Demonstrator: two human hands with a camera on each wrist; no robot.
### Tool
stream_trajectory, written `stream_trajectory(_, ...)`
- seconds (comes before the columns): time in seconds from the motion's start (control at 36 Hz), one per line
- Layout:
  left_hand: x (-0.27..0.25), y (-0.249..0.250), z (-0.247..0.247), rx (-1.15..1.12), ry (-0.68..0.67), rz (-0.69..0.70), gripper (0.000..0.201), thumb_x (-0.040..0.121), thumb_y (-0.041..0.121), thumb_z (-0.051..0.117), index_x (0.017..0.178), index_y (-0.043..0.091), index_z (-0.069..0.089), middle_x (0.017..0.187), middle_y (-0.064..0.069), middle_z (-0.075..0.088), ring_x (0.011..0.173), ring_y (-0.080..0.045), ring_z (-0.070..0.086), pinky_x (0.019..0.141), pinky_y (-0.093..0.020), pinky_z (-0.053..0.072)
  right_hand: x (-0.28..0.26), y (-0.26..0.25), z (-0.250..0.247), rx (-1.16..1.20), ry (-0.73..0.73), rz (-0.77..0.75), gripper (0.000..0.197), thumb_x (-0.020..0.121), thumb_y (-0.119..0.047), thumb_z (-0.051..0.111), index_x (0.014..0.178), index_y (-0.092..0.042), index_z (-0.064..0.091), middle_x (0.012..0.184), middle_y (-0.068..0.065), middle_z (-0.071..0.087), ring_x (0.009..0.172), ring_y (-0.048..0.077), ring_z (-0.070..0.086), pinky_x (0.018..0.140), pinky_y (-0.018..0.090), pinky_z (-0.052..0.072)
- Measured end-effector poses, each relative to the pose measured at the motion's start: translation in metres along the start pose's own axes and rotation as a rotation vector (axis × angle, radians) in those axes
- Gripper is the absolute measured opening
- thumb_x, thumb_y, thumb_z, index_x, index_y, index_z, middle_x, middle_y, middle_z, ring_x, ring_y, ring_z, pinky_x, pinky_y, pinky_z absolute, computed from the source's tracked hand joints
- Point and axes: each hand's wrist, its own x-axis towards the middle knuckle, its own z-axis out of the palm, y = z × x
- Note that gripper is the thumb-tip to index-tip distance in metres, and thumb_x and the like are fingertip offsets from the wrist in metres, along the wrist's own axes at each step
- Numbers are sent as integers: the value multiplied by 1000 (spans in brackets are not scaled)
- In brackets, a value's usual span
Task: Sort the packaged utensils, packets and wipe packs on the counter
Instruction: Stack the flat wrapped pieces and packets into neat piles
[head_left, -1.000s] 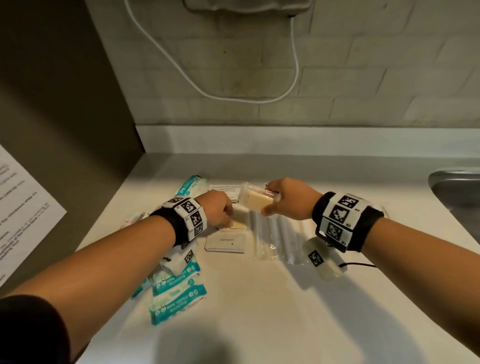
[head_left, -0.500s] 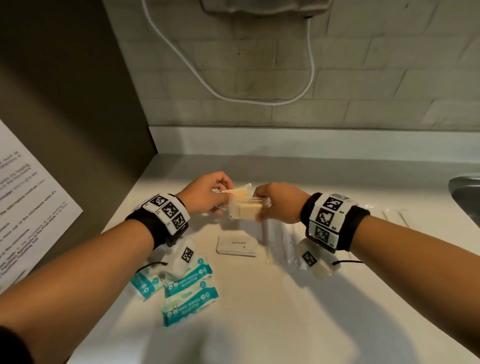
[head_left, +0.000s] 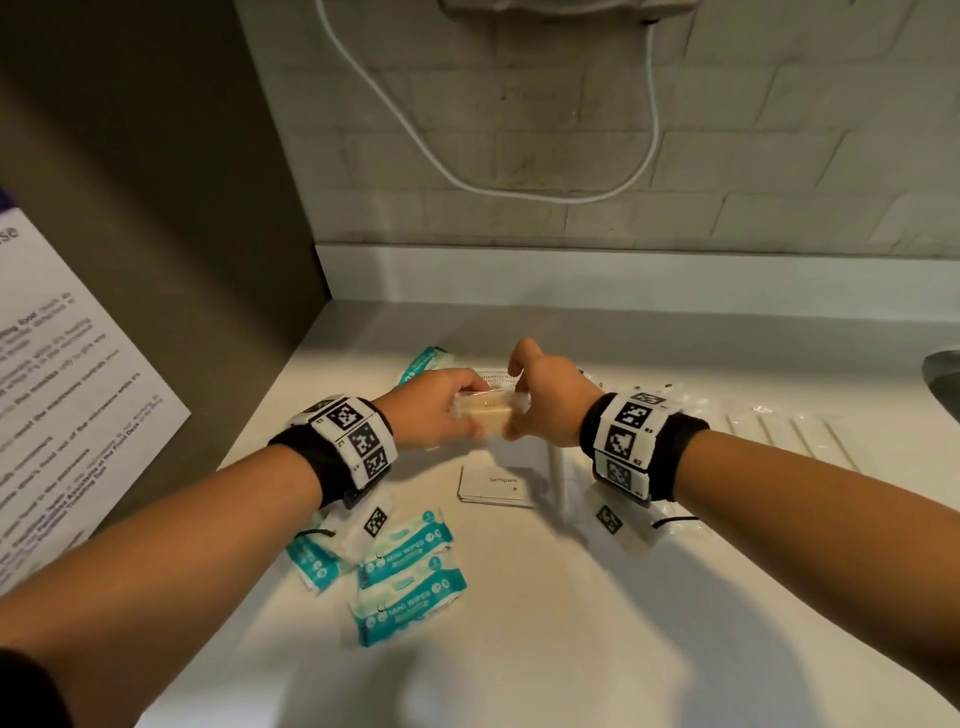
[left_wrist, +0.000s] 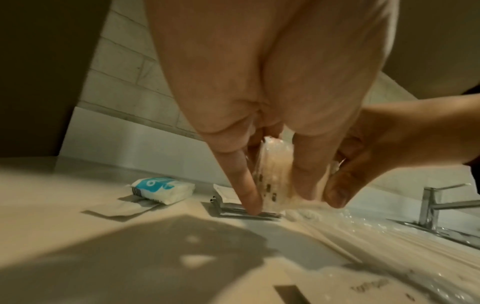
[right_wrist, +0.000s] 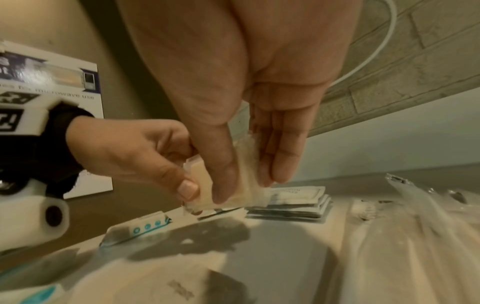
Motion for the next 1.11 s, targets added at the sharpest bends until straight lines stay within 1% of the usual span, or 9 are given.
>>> stream_trajectory(0.14, 3, 1, 6, 40, -47, 7, 36, 85, 18, 69, 118, 22, 57, 106, 4, 63, 94, -14, 61, 76, -25, 47, 4, 1, 6, -173, -101, -52, 63, 68, -25, 83, 121, -17, 50, 115, 4, 60, 94, 20, 56, 81, 31, 49)
stream_trajectory(0.22, 6, -1, 12, 90, -56, 10, 32, 85, 18, 67, 115, 23, 56, 103, 4, 62, 92, -15, 61, 72, -25, 48, 8, -2, 8, -310, -182, -55, 42, 76, -32, 74, 113, -19, 57, 103, 3, 67, 88, 21, 61, 78, 33, 52)
stream_trajectory(0.33, 9, -2, 16, 124, -48, 4, 32, 87, 16, 62, 117, 23, 52, 106, 4, 57, 92, -15, 58, 75, -29, 48, 14, -4, 11, -354, -173, -60, 34, 77, -34, 70, 106, -21, 57, 96, 2, 66, 82, 20, 61, 70, 31, 51)
stream_trajectory(0.58, 7, -6, 19, 461, -111, -18, 44, 88, 38, 57, 127, 23, 41, 117, -2, 46, 86, -18, 50, 70, -33, 41, 22, -4, 26, -369, -212, -37, 56, 68, -40, 77, 115, -22, 54, 103, -1, 61, 90, 20, 58, 80, 34, 52)
stream_trajectory(0.69, 11, -1, 20, 410, -180, -61, 46, 92, 25, 53, 134, 16, 36, 124, -6, 41, 87, -22, 50, 71, -33, 40, 26, -4, 26, -340, -227, -18, 48, 71, -35, 78, 112, -20, 59, 104, 1, 64, 92, 21, 59, 83, 35, 52)
stream_trajectory(0.81, 12, 2, 19, 369, -192, -67, 41, 93, 21, 53, 130, 13, 38, 121, -6, 40, 86, -23, 51, 72, -34, 41, 28, -3, 23, -326, -232, -1, 39, 74, -30, 77, 107, -18, 60, 101, 2, 65, 89, 21, 61, 83, 34, 53)
stream_trajectory(0.89, 11, 2, 20, 369, -210, -67, 46, 91, 23, 57, 131, 13, 37, 116, -3, 36, 84, -22, 52, 70, -33, 40, 29, 0, 24, -318, -232, 5, 39, 74, -29, 77, 106, -17, 60, 100, 2, 65, 87, 21, 60, 82, 34, 53)
stream_trajectory(0.94, 11, 1, 21, 376, -225, -60, 51, 89, 29, 60, 131, 13, 36, 122, -4, 34, 85, -23, 53, 70, -34, 40, 28, 0, 27, -313, -227, 1, 41, 73, -30, 77, 107, -17, 59, 100, 2, 63, 87, 20, 58, 81, 33, 52)
stream_trajectory(1.11, 14, -1, 17, 361, -249, -113, 43, 91, 33, 54, 126, 16, 37, 124, -3, 30, 90, -25, 54, 72, -36, 44, 29, 3, 27, -289, -227, 26, 41, 73, -26, 77, 109, -16, 59, 99, 3, 61, 89, 23, 59, 77, 31, 50)
